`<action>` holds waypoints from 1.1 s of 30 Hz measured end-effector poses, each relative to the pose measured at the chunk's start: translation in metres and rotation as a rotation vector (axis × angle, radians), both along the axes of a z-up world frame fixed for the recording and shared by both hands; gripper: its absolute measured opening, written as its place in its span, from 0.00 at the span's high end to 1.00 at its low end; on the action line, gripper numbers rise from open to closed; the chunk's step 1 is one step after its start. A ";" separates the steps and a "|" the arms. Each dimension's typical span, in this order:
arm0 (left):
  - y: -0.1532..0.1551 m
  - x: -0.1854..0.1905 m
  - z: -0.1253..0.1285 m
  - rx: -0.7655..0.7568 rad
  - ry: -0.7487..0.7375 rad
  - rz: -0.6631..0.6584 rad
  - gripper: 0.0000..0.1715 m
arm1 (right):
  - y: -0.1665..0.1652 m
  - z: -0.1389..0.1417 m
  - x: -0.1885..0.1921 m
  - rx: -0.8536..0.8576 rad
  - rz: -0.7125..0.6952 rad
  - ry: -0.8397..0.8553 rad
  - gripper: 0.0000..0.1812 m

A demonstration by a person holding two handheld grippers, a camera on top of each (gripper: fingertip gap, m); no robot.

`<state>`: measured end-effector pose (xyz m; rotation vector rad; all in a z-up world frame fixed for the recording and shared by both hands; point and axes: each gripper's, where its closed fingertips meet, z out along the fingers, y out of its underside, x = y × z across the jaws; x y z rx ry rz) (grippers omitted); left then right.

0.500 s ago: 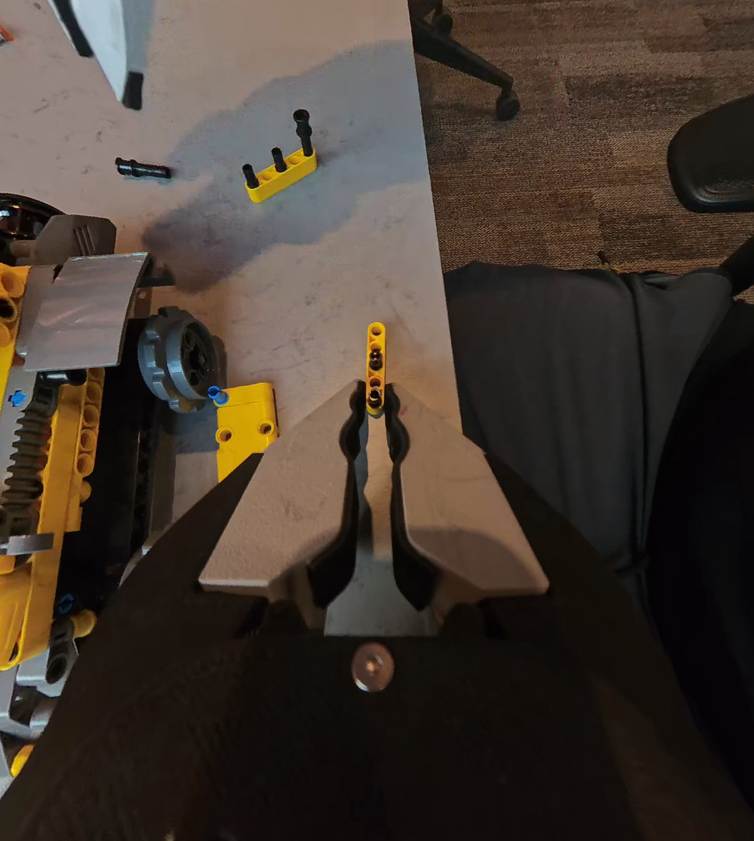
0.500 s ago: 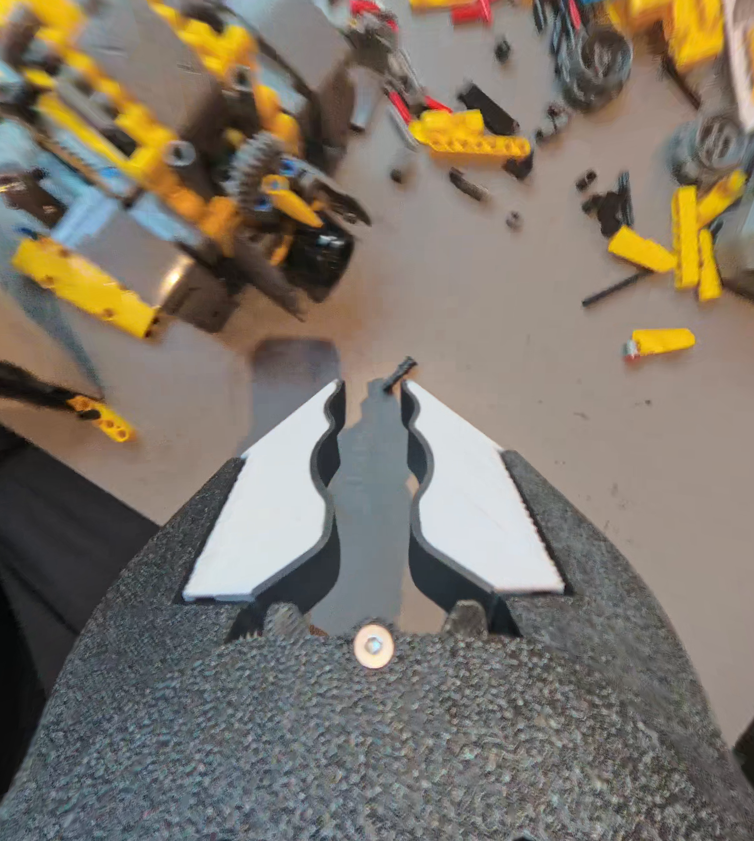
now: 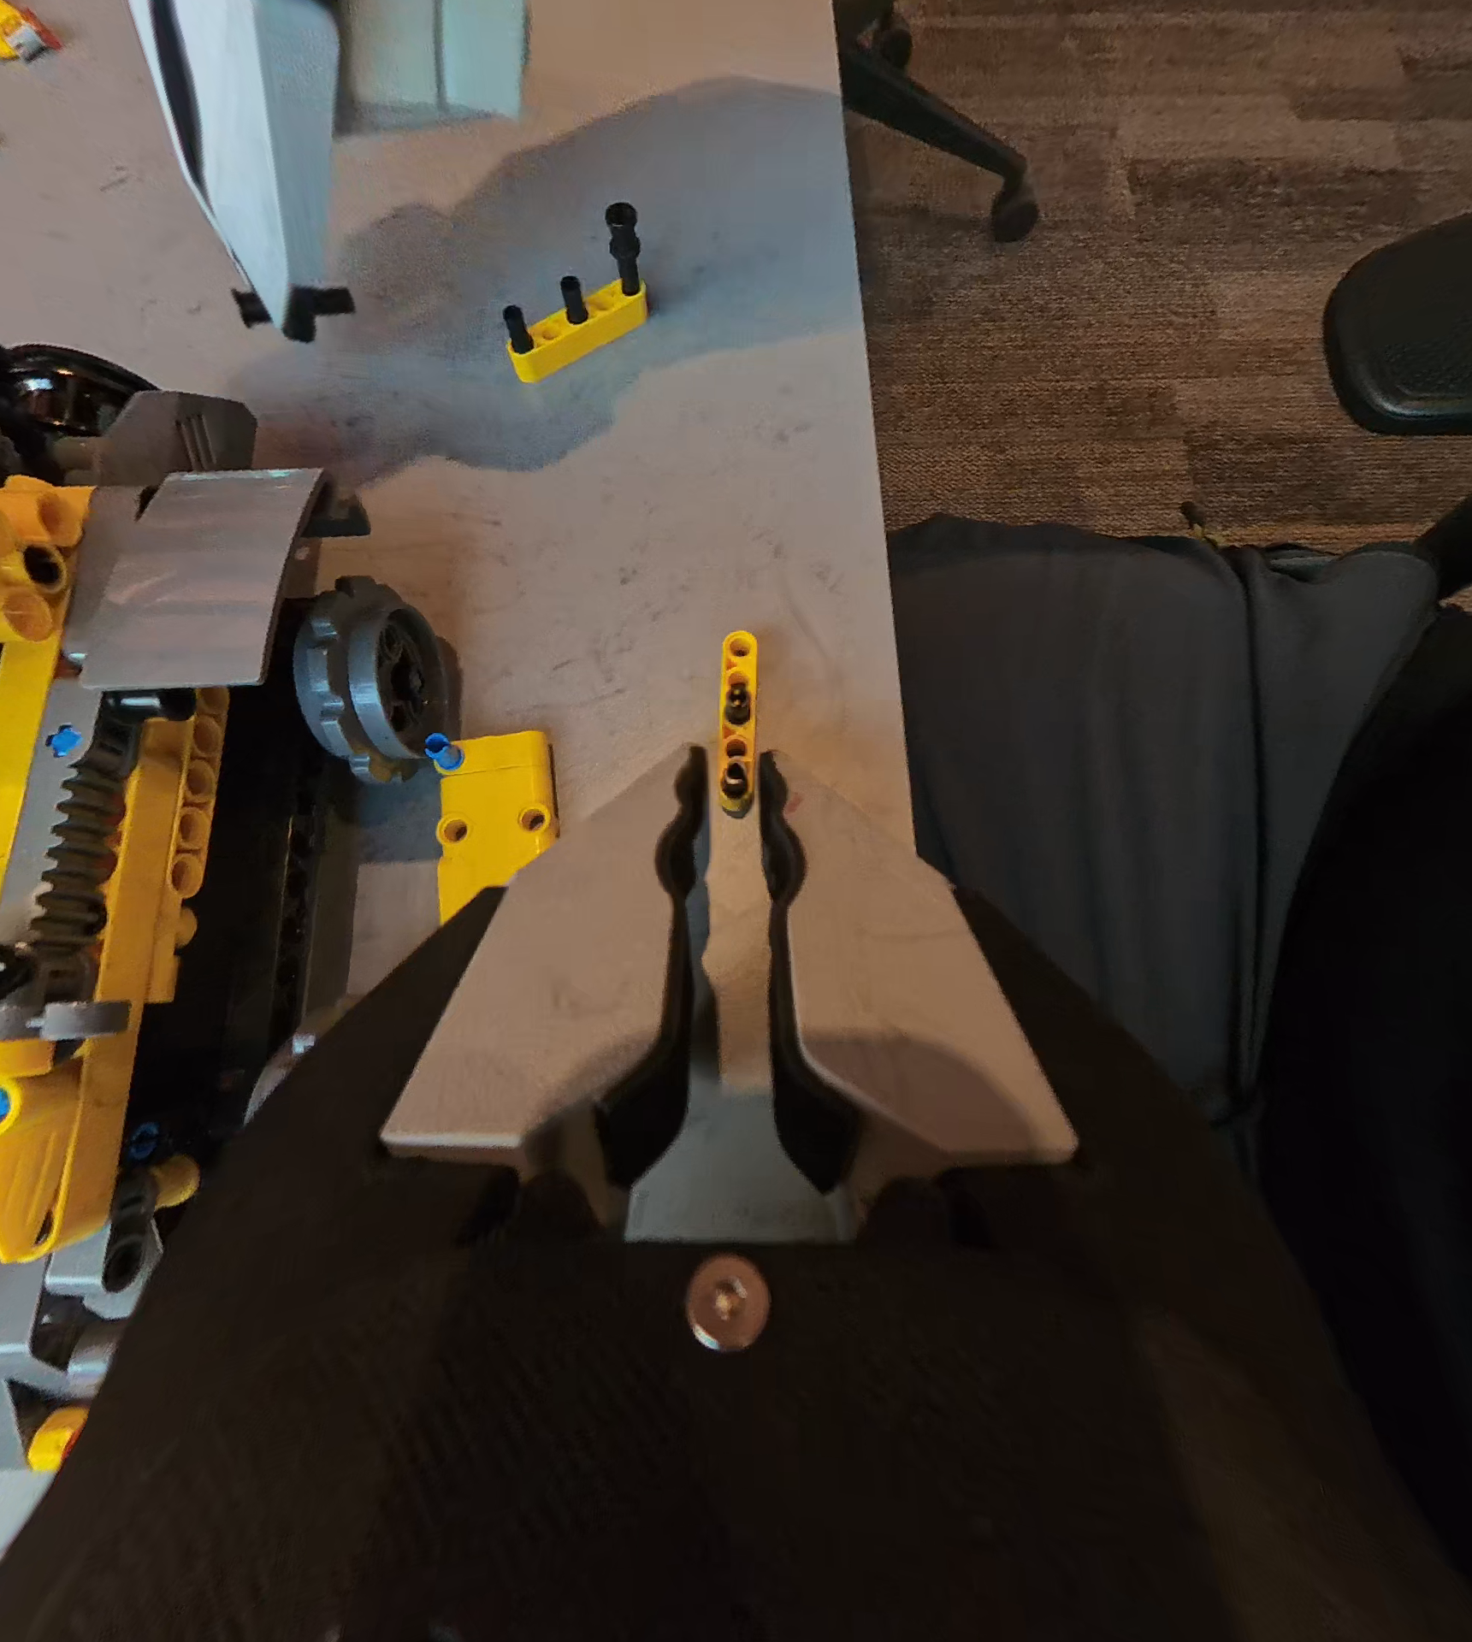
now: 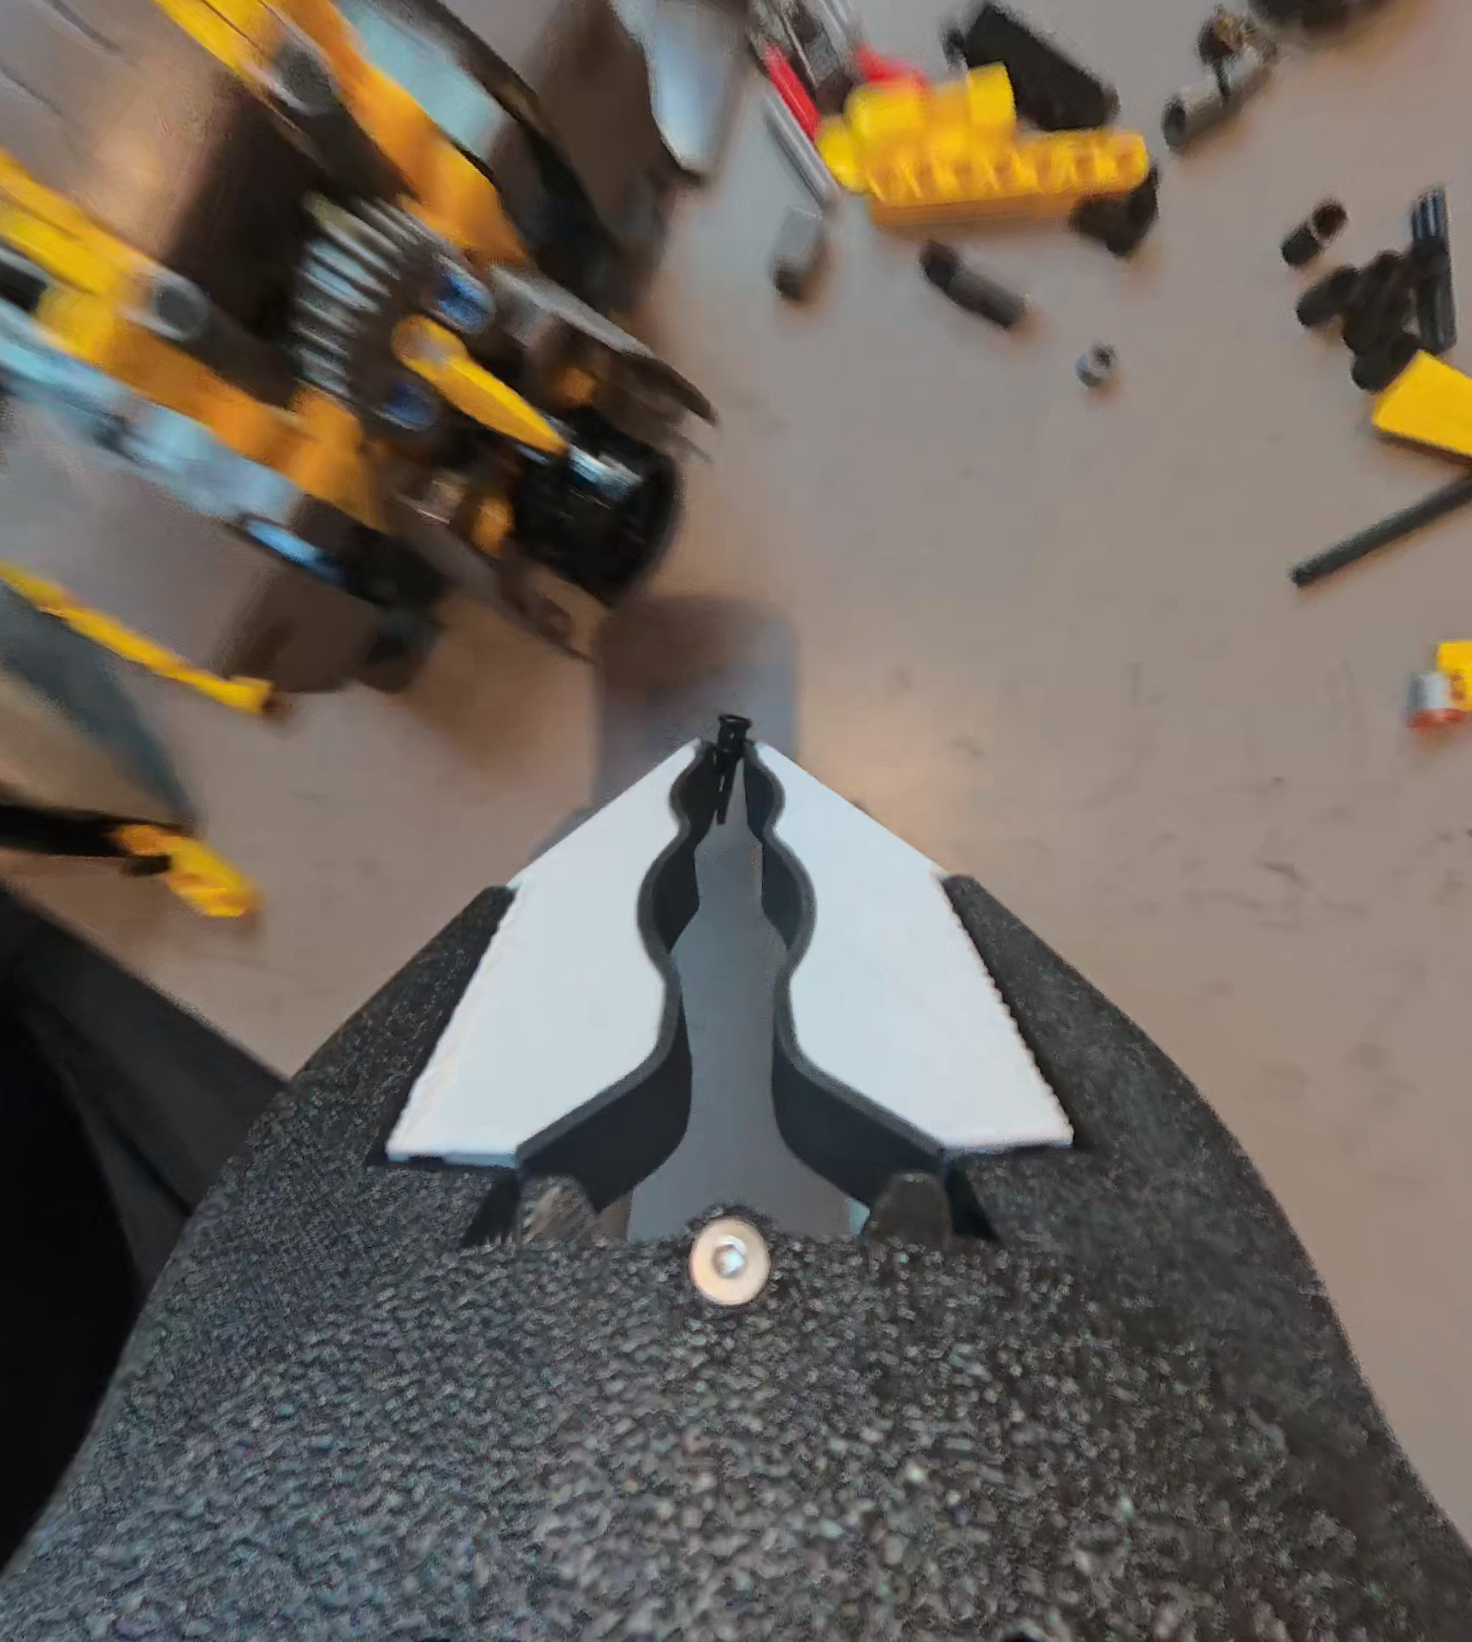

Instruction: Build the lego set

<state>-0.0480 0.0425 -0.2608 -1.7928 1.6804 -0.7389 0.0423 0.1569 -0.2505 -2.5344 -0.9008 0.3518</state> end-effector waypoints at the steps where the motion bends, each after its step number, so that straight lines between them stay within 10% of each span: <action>1: 0.001 -0.001 0.000 0.009 -0.001 0.011 0.90 | -0.005 0.013 -0.013 0.008 0.002 0.112 0.97; 10: 0.007 -0.001 0.047 0.208 -0.189 0.099 0.75 | -0.089 0.082 -0.085 -0.155 0.087 0.789 0.96; 17: -0.006 0.004 0.099 0.496 -0.314 0.113 0.78 | -0.117 0.089 -0.101 -0.174 0.097 0.938 0.96; 33: -0.012 0.001 0.081 0.642 -0.204 0.074 0.88 | -0.127 0.076 -0.107 -0.151 0.110 0.935 0.96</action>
